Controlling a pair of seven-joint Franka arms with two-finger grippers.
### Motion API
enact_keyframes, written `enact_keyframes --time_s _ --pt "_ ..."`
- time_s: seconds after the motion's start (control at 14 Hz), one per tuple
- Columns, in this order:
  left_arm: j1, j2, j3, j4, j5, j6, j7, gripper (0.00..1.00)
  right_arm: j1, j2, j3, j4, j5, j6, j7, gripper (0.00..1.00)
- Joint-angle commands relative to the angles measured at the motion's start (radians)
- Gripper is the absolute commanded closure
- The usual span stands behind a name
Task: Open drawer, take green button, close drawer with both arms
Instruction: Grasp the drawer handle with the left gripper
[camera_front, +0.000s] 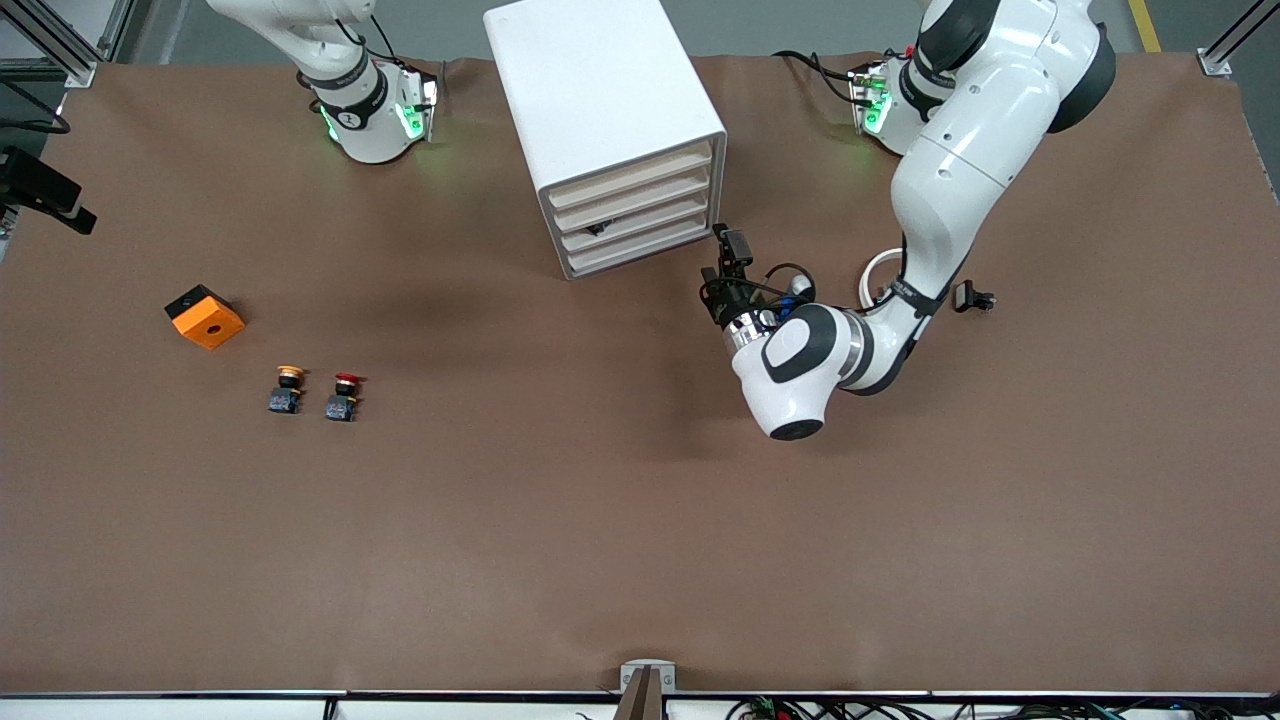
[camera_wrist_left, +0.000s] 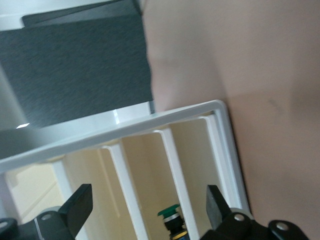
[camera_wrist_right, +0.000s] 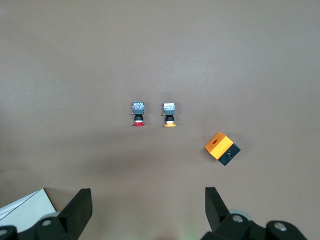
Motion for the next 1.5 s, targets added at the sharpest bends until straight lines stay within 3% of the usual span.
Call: enact_keyframes --time_s 0.0,0.36,0.57,1.43 --pt "0.002 0.052 -0.011 0.037 -0.034 -0.033 -0.068 0.00 -0.013 -0.024 0.013 -0.019 0.002 0.008 0.015 0.00" --pt "-0.001 0.098 -0.009 0.037 -0.041 -0.038 -0.141 0.00 -0.012 -0.024 0.013 -0.019 0.002 0.010 0.014 0.00" --pt "-0.023 0.100 -0.008 0.036 -0.051 -0.041 -0.182 0.37 -0.012 -0.024 0.013 -0.019 0.002 0.010 0.014 0.00" --pt "-0.093 0.144 -0.002 0.033 -0.063 -0.032 -0.183 0.40 -0.012 -0.024 0.014 -0.019 0.002 0.007 0.014 0.00"
